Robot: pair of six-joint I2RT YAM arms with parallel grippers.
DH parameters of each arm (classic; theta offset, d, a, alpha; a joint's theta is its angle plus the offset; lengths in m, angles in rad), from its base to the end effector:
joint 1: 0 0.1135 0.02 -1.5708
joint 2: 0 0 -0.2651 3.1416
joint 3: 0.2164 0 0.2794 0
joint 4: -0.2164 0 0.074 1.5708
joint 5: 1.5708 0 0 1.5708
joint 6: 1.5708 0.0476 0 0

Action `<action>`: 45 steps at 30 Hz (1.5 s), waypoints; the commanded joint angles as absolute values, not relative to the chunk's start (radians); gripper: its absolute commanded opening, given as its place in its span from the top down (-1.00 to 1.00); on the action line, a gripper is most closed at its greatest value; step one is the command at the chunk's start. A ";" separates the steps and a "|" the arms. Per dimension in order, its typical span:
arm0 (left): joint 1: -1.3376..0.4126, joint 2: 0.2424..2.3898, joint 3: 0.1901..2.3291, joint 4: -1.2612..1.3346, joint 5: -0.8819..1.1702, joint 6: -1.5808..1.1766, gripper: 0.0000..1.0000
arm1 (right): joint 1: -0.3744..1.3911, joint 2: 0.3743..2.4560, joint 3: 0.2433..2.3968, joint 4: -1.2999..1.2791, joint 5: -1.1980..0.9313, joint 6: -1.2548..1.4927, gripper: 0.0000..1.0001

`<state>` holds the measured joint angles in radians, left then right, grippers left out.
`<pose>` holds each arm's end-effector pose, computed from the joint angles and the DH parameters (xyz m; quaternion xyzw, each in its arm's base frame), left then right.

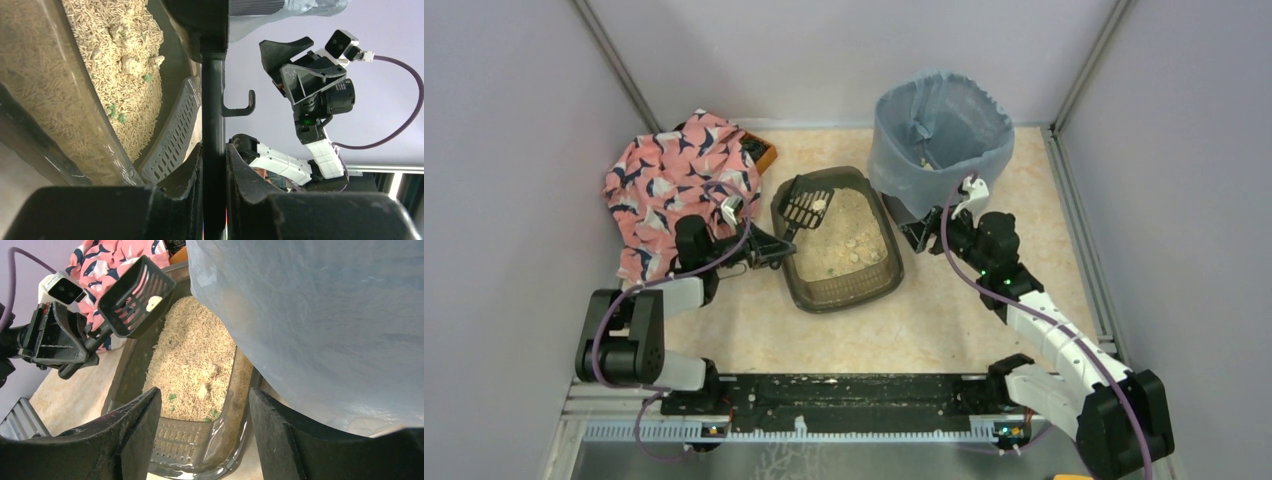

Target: Clean the litter box

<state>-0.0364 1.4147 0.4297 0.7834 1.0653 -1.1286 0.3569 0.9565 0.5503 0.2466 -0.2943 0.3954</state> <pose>0.2730 -0.0516 0.1617 -0.0722 0.7371 -0.6282 0.2385 0.2384 0.1036 0.2584 -0.0806 0.7547 0.3395 0.5556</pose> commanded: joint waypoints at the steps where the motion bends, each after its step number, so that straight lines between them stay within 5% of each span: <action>1: -0.054 1.409 0.443 0.776 1.085 -1.114 1.00 | 0.356 0.954 0.574 0.323 -0.313 0.403 -0.31; 6: -0.105 1.468 0.382 0.995 1.078 -1.231 1.00 | 0.356 0.961 0.572 0.329 -0.312 0.406 -0.31; 9: -0.040 1.486 0.302 1.404 1.144 -1.510 1.00 | 0.357 0.959 0.580 0.302 -0.313 0.399 -0.31; 14: -0.037 1.375 0.403 0.812 1.090 -1.176 1.00 | 0.356 0.969 0.570 0.330 -0.317 0.409 -0.31; 24: -0.039 1.304 0.535 0.441 0.988 -1.006 1.00 | 0.356 0.975 0.577 0.335 -0.324 0.412 -0.31; 45: -0.185 1.540 1.243 0.193 0.826 -1.161 1.00 | 0.356 0.919 0.556 0.328 -0.301 0.415 -0.31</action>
